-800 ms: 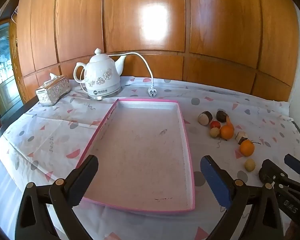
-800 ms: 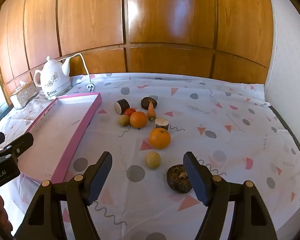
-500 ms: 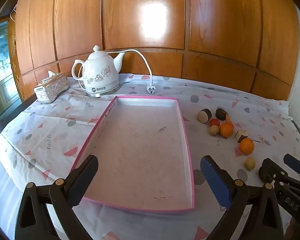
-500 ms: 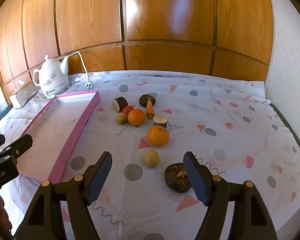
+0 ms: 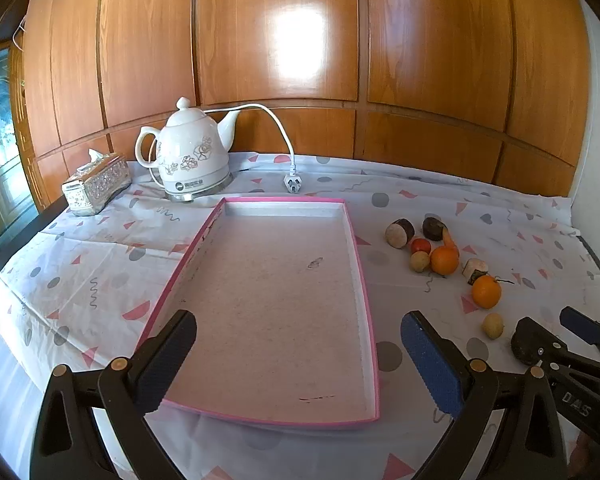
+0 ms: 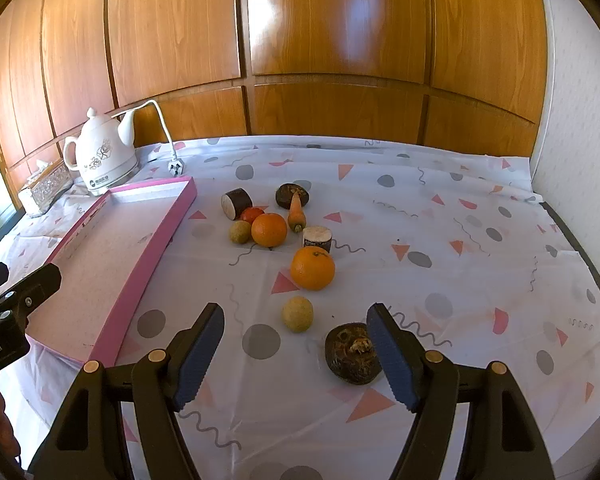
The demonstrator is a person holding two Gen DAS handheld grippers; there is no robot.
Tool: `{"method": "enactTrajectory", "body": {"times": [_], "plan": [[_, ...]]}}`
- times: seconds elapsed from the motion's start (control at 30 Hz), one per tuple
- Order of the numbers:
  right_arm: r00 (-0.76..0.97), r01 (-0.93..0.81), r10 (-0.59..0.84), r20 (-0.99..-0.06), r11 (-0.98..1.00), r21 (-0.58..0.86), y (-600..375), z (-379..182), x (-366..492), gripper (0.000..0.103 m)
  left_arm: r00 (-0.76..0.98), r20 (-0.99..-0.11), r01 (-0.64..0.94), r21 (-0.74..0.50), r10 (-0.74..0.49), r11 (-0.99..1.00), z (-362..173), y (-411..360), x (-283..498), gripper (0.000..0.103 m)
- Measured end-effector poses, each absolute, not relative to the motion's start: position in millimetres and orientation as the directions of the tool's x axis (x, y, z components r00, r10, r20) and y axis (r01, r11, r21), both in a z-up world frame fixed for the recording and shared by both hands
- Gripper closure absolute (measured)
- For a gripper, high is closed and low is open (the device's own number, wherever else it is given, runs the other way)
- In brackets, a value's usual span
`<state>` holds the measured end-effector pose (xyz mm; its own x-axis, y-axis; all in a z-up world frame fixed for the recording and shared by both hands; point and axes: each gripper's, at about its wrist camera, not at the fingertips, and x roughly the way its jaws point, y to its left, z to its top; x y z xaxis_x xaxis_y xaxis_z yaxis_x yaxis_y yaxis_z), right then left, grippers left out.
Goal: Organize fruits
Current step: 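Move the right tool toward the dark round root while the left tool approaches the small yellow ball, then close the right tool on the dark root while the left tool grasps the yellow ball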
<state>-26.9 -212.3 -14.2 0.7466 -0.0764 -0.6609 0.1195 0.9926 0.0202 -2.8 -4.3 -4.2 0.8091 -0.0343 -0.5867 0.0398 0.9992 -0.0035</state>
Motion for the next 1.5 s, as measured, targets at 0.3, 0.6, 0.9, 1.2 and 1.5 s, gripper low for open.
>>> {"method": "enactTrajectory", "body": {"times": [0.3,0.6,0.9,1.2,1.5], "plan": [[0.74,0.124,-0.077,-0.669,0.992,0.024,-214.0,-13.6,-26.0,0.028,0.805,-0.592,0.039,-0.004,-0.034,0.999,-5.3,-8.5,1.3,0.0],[0.731,0.132,-0.08,-0.677,0.991,0.026,-217.2,-15.2,-25.1,0.028,0.799,-0.6,0.036,-0.016,-0.038,0.999,-7.0,-7.4,0.3,0.0],[0.718,0.133,-0.074,-0.692,0.991,0.033,-220.7,-18.0,-23.7,0.028,0.791,-0.609,0.043,-0.03,-0.053,0.999,-8.3,-9.4,-3.6,0.0],[0.679,0.122,-0.022,-0.734,0.989,0.084,-253.0,-22.3,-29.4,0.028,0.78,-0.615,0.099,-0.062,-0.116,0.993,-12.7,-9.8,5.9,0.0],[0.623,0.06,0.073,-0.778,0.988,0.14,-275.2,-41.6,-40.6,0.028,0.743,-0.631,0.22,-0.081,-0.221,0.972,-14.9,-29.6,6.2,0.0]]}}
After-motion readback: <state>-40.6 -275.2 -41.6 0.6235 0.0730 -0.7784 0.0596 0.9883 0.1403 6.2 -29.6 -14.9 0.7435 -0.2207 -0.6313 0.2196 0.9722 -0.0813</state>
